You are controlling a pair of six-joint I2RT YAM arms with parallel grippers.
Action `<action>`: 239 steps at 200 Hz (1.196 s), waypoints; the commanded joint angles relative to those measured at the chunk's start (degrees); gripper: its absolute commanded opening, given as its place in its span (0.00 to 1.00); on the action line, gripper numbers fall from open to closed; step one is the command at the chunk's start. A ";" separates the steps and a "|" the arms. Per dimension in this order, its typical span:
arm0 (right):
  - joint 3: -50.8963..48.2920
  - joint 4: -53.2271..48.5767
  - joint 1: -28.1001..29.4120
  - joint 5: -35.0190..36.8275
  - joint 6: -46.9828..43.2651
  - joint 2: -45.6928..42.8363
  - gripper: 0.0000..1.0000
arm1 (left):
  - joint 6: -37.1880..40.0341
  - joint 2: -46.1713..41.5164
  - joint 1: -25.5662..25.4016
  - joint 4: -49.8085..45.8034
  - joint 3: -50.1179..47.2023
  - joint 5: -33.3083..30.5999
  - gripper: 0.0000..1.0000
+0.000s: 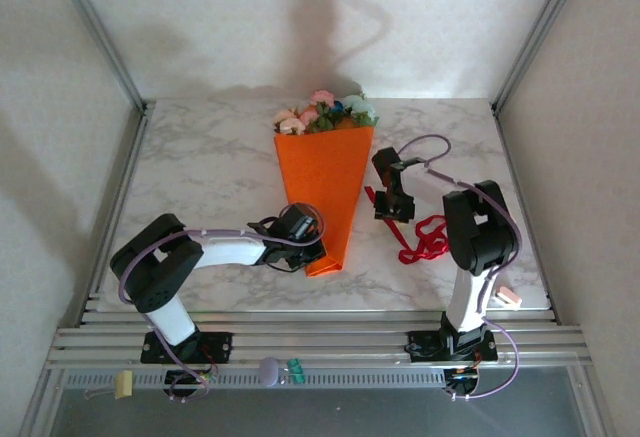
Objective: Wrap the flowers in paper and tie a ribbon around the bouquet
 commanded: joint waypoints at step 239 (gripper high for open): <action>-21.62 26.52 35.54 -34.46 -12.72 -23.24 0.00 | -2.54 2.03 8.76 10.24 -3.73 7.72 0.00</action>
